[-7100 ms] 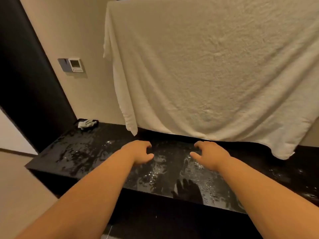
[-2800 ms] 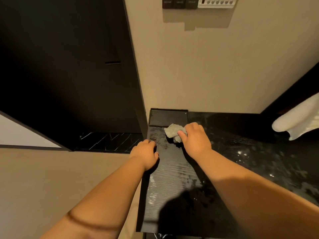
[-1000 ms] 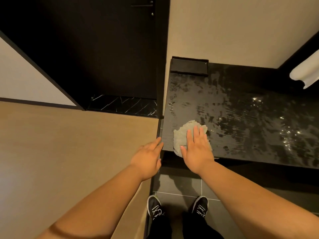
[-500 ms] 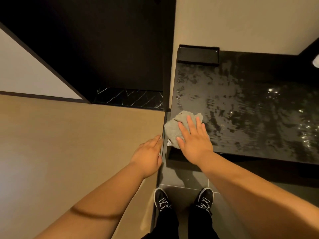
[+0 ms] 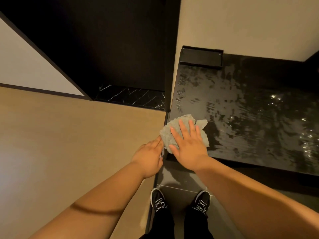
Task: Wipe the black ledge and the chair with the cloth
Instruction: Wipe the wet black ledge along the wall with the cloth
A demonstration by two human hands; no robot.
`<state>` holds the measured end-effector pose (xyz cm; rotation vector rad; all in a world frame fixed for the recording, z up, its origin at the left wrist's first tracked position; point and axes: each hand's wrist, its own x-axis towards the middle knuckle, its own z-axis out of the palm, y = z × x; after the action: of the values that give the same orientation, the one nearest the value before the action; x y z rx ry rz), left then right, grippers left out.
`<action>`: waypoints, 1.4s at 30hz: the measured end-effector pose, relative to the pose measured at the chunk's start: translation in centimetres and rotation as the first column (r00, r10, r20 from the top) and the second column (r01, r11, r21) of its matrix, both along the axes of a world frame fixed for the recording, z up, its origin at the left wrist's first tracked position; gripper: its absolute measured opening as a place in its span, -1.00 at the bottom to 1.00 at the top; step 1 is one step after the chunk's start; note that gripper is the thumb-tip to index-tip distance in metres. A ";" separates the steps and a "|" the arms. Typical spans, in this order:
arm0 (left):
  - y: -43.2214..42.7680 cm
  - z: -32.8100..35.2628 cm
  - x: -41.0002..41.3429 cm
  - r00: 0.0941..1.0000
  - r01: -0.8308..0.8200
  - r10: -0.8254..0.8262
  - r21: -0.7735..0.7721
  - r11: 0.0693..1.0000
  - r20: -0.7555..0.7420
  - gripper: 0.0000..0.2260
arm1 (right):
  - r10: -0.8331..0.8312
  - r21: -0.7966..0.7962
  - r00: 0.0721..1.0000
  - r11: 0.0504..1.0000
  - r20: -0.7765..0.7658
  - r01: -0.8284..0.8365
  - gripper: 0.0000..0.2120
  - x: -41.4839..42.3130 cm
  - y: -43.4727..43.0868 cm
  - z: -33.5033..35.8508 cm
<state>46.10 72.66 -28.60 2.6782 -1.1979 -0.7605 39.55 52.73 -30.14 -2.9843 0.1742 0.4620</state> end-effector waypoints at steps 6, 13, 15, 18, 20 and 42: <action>-3.0 0.7 1.3 0.998 -0.049 0.051 -0.074 0.996 0.022 -0.25 | -0.243 -0.074 0.968 0.968 -0.066 0.239 -0.27 -2.8 -9.3 0.4; -6.9 -0.4 0.7 0.951 -0.306 0.296 -0.118 0.945 -0.091 -0.27 | -0.044 0.059 0.999 0.997 -0.010 0.045 -0.30 -3.4 -3.1 0.7; -7.9 -1.4 0.4 0.898 -0.431 0.403 -0.164 0.888 -0.179 -0.28 | 0.045 0.071 0.999 0.996 0.016 -0.046 -0.29 -4.0 -3.5 0.0; -9.6 -2.2 0.1 0.818 -0.572 0.531 -0.210 0.793 -0.221 -0.30 | 0.126 0.078 0.991 0.989 0.034 -0.129 -0.27 -4.2 -7.2 -0.6; -10.6 -2.5 0.1 0.784 -0.621 0.595 -0.228 0.750 -0.178 -0.30 | 0.107 0.034 0.993 0.993 0.055 -0.109 -0.28 -3.6 -10.1 -0.6; -11.8 -2.2 0.2 0.706 -0.696 0.707 -0.225 0.681 -0.043 -0.34 | 0.244 0.035 0.965 0.968 0.098 -0.248 -0.41 7.0 -10.1 -0.7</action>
<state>46.28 60.82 -30.78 2.6299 -0.1468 -0.3918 46.59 42.66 -30.86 -2.9851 -0.2161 0.3432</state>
